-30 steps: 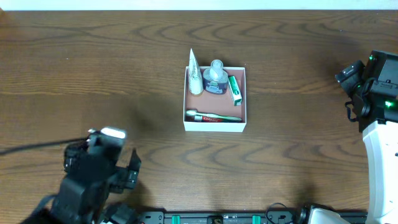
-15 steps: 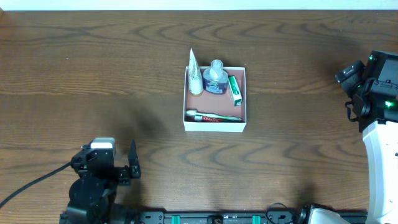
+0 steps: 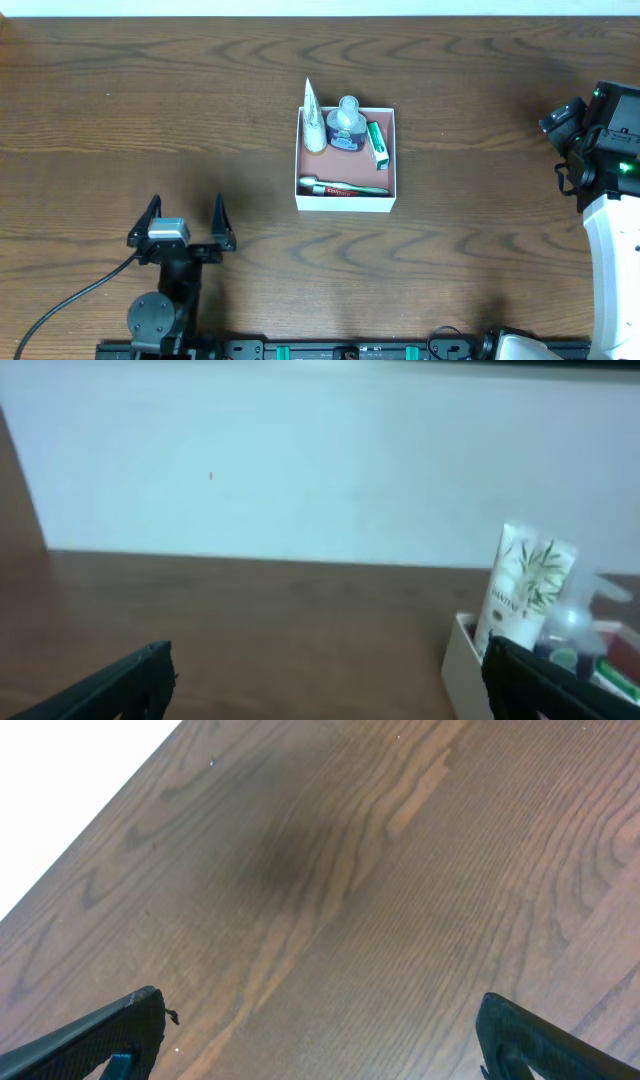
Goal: Pack container
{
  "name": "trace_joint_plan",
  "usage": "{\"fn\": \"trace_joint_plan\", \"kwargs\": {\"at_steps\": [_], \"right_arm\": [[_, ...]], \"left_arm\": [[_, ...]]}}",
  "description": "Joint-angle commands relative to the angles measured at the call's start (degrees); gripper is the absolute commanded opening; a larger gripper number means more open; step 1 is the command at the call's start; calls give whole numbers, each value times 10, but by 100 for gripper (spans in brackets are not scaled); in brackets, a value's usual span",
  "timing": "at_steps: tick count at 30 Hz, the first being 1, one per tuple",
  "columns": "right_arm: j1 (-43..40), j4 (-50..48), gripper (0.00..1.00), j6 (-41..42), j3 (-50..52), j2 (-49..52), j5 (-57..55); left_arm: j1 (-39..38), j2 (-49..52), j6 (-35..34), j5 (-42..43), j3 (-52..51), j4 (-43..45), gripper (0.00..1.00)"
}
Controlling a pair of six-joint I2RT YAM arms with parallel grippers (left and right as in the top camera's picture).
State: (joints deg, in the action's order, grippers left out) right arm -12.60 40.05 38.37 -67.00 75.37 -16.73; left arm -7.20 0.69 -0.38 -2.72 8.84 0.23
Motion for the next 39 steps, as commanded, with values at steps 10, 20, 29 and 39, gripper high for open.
{"fn": "trace_joint_plan", "kwargs": {"at_steps": [10,20,29,39], "right_arm": [[-2,1,99,-1,-5,1,-8],[-2,1,99,-1,-5,1,-8],[-2,1,99,-1,-5,1,-8],[-2,1,99,-1,-5,1,-8]], "left_arm": [[35,-6,-8,13,-51,62,98],[40,-6,-2,21,-86,55,98],[40,-6,31,21,-86,-28,98],[40,-4,31,23,-86,-45,98]]}}
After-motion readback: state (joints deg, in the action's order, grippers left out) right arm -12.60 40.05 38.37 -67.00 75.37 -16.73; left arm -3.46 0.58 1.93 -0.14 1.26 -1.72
